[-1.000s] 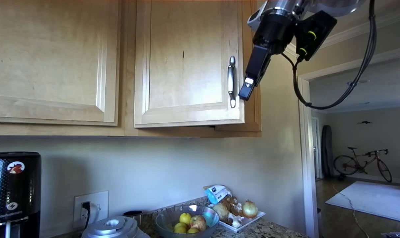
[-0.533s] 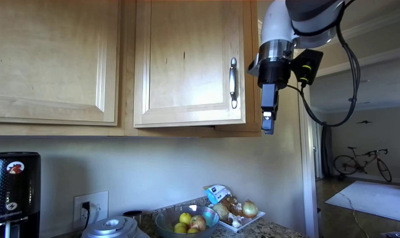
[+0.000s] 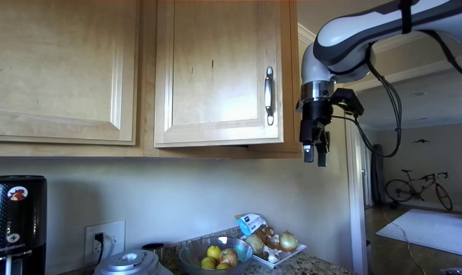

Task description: Open the top left cabinet door

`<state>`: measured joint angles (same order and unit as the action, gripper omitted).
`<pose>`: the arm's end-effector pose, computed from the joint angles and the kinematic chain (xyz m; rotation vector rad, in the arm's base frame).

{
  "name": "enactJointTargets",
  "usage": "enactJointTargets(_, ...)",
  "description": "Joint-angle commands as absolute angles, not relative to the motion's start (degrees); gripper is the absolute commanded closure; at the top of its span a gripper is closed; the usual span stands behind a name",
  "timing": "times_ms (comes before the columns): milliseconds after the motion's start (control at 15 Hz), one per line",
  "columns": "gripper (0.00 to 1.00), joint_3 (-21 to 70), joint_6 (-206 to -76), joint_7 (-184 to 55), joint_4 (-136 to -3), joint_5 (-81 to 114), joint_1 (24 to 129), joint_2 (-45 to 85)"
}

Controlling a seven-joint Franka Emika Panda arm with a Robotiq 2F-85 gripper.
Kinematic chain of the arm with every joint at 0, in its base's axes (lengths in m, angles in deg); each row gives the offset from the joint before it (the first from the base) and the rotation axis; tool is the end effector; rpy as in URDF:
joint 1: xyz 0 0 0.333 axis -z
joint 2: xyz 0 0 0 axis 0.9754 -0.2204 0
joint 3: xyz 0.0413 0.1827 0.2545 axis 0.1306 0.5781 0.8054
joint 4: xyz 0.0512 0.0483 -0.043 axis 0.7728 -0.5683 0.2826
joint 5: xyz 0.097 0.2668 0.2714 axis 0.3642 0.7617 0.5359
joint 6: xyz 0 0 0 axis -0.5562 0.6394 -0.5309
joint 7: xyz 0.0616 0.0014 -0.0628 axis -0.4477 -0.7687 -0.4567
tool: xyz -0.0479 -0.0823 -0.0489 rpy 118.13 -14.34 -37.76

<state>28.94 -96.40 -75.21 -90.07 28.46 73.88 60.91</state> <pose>0.4136 0.0455 0.6422 -2.9766 -0.2505 -0.0335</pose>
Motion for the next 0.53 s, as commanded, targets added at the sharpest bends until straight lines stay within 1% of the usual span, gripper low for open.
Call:
enactJointTargets(0, 0.0, 28.9, -100.6, -75.1, -85.8, 29.0, 74.1, 56.7)
enactJointTargets(267, 0.0, 29.6, -105.3, -75.8, -78.9, 29.5, 73.4, 49.8)
enactJointTargets(467, 0.0, 30.2, -106.5, -75.9, -73.6, 30.0, 73.3, 45.3)
